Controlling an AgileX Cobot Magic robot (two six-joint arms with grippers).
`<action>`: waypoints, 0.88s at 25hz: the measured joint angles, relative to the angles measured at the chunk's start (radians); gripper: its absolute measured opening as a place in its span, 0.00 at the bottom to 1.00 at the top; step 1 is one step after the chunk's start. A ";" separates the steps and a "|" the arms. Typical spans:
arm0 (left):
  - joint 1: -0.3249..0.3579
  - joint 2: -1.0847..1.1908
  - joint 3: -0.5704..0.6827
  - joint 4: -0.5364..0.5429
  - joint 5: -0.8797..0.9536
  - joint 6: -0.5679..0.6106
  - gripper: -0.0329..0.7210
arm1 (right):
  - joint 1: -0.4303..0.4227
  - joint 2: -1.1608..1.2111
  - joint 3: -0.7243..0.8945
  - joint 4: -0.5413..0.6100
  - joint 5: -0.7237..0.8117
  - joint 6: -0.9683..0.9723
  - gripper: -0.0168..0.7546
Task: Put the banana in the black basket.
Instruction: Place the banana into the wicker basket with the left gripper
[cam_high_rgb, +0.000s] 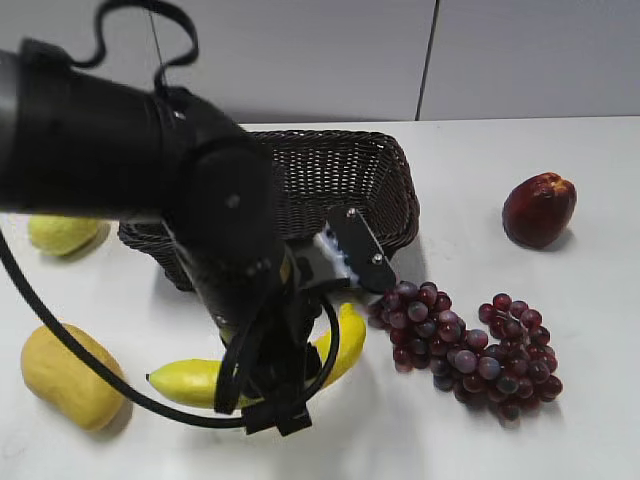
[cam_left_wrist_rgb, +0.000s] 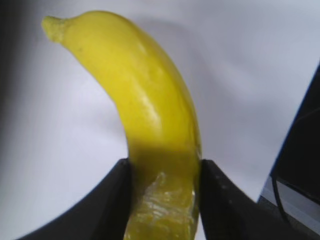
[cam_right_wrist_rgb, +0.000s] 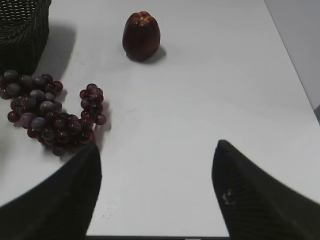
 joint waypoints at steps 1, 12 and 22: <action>0.000 -0.019 -0.017 -0.010 0.030 0.000 0.59 | 0.000 0.000 0.000 0.000 0.000 0.000 0.74; 0.013 -0.158 -0.250 0.067 0.122 0.000 0.58 | 0.000 0.000 0.000 0.000 0.000 0.000 0.74; 0.191 -0.094 -0.263 0.222 -0.232 0.000 0.58 | 0.000 0.000 0.000 0.000 0.000 0.000 0.74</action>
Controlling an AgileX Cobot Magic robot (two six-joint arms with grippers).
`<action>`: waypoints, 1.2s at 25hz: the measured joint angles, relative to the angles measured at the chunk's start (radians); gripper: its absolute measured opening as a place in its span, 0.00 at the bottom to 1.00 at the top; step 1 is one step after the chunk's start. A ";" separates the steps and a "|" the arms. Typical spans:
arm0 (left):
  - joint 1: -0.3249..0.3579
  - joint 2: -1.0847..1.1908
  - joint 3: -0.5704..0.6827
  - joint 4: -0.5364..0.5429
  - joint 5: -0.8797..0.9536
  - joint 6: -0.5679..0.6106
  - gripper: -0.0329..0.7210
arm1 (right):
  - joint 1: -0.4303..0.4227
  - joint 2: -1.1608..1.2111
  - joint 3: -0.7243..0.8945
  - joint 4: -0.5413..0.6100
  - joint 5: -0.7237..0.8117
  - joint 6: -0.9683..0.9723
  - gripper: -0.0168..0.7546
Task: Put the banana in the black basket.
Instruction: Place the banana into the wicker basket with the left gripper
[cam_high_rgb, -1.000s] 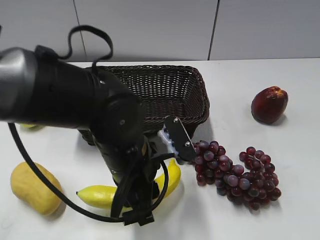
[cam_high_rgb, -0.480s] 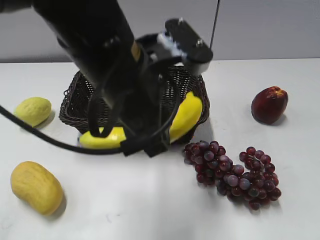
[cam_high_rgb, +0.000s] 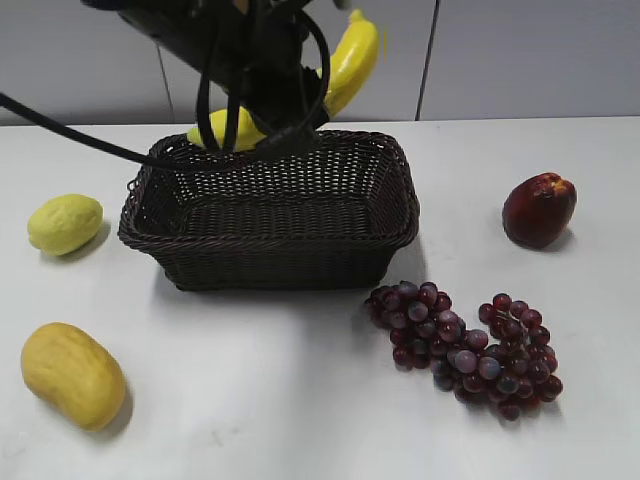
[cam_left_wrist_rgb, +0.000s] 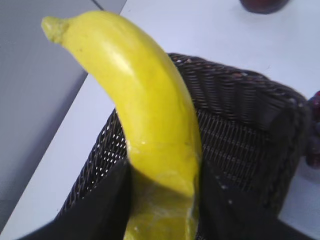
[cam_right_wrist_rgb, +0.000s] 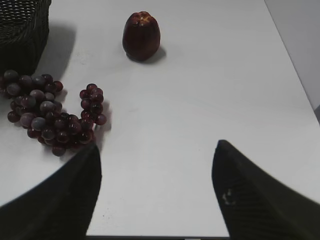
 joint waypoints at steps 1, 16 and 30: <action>0.020 0.016 0.000 -0.003 -0.007 0.000 0.58 | 0.000 0.000 0.000 0.000 0.000 0.000 0.74; 0.081 0.214 0.000 -0.051 -0.055 0.000 0.86 | 0.000 0.000 0.000 0.000 0.000 0.000 0.74; 0.081 -0.023 0.000 -0.172 0.139 -0.077 0.91 | 0.000 0.000 0.000 0.000 0.000 0.000 0.74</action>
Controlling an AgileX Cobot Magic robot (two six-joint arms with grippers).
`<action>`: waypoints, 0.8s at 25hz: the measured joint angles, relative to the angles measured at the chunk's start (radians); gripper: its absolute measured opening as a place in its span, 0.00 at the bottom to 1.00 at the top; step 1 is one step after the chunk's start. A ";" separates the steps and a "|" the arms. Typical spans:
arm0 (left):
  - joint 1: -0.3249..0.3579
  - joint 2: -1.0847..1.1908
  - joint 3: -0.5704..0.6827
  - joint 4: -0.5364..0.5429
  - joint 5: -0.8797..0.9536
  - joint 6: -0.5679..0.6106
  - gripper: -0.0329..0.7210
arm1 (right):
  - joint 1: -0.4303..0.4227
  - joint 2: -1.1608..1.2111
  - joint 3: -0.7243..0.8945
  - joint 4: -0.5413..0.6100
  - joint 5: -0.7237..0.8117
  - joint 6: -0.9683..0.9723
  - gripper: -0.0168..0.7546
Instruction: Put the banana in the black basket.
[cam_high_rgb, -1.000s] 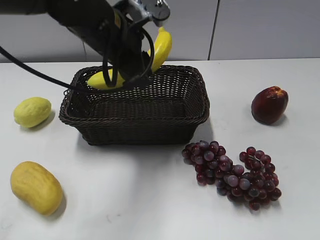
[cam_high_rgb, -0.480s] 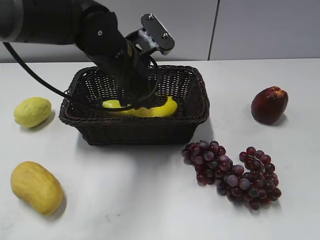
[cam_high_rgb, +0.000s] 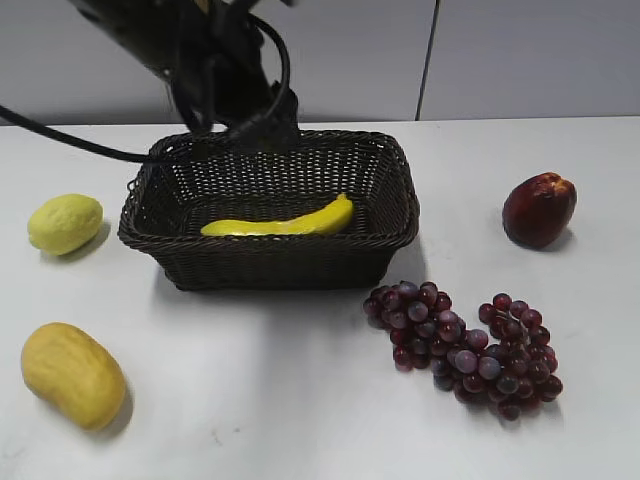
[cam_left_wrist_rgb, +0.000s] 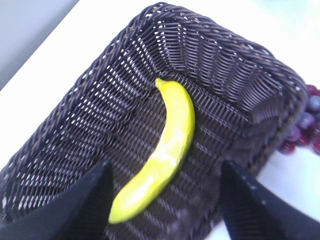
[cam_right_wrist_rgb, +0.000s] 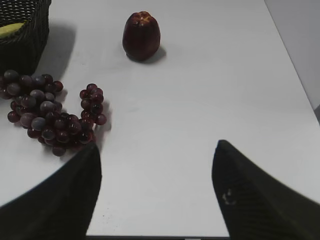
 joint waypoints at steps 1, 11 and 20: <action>0.000 -0.031 0.000 -0.002 0.033 -0.009 0.91 | 0.000 0.000 0.000 0.000 0.000 0.000 0.74; 0.047 -0.215 0.000 -0.009 0.372 -0.121 0.85 | 0.000 0.000 0.000 0.000 0.000 0.000 0.74; 0.319 -0.286 0.141 -0.108 0.445 -0.145 0.83 | 0.000 0.000 0.000 0.000 0.000 0.000 0.74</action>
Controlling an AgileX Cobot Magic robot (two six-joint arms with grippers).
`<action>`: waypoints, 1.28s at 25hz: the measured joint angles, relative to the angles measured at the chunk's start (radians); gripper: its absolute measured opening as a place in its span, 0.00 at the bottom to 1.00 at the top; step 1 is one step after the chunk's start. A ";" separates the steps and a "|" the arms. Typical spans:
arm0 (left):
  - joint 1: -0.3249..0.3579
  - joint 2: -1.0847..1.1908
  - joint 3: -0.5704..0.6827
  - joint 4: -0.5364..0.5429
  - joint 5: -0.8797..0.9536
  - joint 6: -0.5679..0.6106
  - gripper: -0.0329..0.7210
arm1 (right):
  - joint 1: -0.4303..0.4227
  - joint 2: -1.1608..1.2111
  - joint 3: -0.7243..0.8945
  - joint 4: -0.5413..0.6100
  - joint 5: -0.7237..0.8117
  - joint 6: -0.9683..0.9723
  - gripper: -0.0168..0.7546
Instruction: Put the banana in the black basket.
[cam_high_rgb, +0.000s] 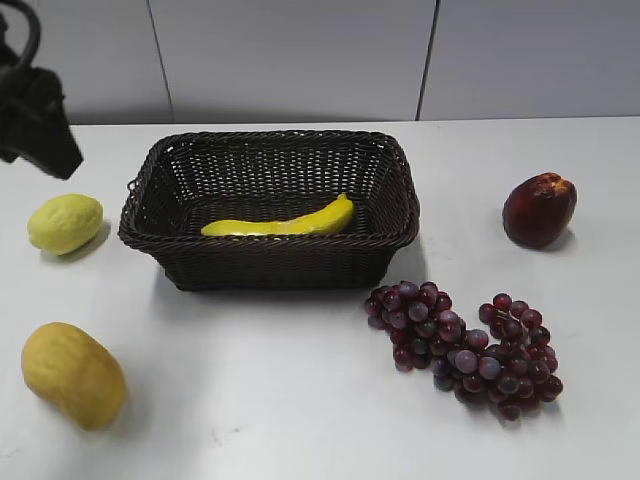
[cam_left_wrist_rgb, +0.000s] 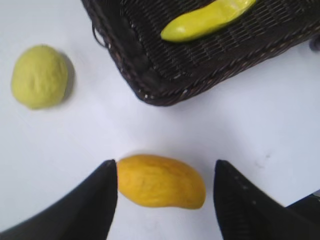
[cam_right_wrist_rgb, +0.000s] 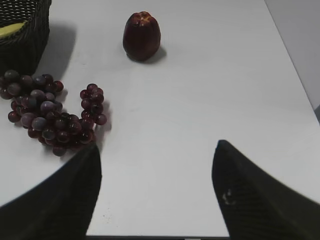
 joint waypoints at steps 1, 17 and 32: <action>0.023 -0.024 0.039 -0.009 -0.003 0.000 0.83 | 0.000 0.000 0.000 0.000 0.000 0.000 0.74; 0.139 -0.717 0.544 -0.068 -0.180 -0.081 0.82 | 0.000 0.000 0.000 0.000 0.000 0.000 0.74; 0.139 -1.294 0.684 0.019 -0.034 -0.139 0.82 | 0.000 0.000 0.000 0.000 0.000 0.000 0.74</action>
